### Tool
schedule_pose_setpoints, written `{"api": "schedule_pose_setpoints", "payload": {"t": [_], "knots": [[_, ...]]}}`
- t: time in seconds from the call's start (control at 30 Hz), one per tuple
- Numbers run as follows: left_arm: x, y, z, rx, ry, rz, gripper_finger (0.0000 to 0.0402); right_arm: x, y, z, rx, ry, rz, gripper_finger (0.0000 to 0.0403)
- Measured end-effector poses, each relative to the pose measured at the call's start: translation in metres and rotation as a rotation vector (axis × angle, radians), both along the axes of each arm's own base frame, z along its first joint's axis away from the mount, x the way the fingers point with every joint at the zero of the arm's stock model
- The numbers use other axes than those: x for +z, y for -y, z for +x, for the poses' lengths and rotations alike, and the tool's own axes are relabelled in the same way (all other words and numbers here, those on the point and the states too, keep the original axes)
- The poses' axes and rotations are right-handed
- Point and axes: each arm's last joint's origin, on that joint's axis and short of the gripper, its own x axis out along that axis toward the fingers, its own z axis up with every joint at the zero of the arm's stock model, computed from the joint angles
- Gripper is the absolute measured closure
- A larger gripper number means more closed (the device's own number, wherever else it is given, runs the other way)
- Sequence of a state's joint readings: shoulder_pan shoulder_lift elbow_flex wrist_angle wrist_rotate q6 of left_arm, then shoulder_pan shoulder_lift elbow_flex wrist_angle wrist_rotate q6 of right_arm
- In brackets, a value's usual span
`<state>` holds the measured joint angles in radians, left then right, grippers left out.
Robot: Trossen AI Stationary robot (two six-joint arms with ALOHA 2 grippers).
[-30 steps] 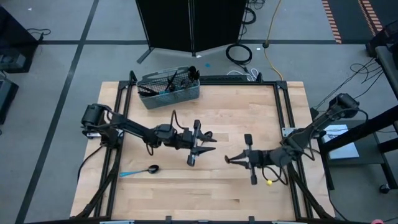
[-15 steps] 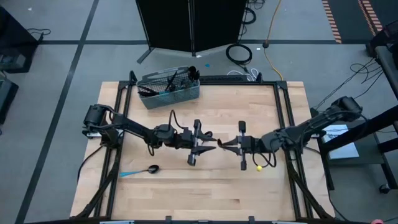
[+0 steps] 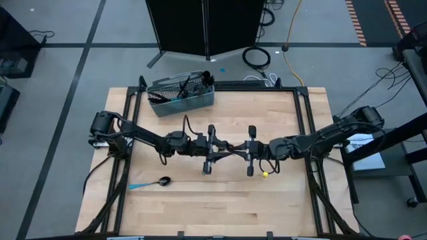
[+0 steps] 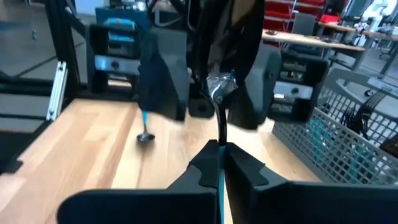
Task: Sort silverware
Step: Put the blue spoon into the silverware basket
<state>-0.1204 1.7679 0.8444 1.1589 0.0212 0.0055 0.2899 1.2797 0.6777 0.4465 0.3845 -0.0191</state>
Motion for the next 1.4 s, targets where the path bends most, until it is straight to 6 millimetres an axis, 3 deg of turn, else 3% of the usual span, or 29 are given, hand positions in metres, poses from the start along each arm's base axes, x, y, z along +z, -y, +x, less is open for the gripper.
{"api": "schedule_pose_setpoints", "payload": {"t": [0.57, 0.7, 0.83, 0.93, 1.1, 1.23, 1.4], "knots": [[-0.003, -0.003, 0.001, 0.01, -0.032, 0.003, 0.0276, 0.001, 0.001, 0.001, -0.007, 0.018, -0.016, 0.0402], [-0.002, -0.005, 0.001, 0.09, -0.026, -0.016, 0.0312, 0.001, 0.001, 0.001, -0.016, 0.018, -0.015, 0.0402], [-0.002, -0.006, 0.001, 0.126, -0.026, -0.024, 0.0384, 0.001, 0.002, 0.001, -0.029, 0.016, -0.017, 0.0403], [-0.002, -0.006, 0.001, 0.13, -0.025, -0.025, 0.0392, 0.001, 0.002, 0.001, -0.025, 0.016, -0.015, 0.0395], [-0.001, -0.007, 0.001, 0.148, -0.025, -0.03, 0.0398, 0.003, 0.002, -0.001, -0.036, 0.006, -0.055, 0.0339], [0.005, -0.01, -0.001, 0.207, -0.015, -0.041, 0.0399, 0.008, 0.008, -0.008, -0.169, -0.007, -0.094, 0.0272], [0.025, -0.022, -0.011, 0.307, -0.018, -0.008, 0.04, 0.009, 0.011, -0.02, -0.195, -0.077, -0.107, 0.0202]]}}
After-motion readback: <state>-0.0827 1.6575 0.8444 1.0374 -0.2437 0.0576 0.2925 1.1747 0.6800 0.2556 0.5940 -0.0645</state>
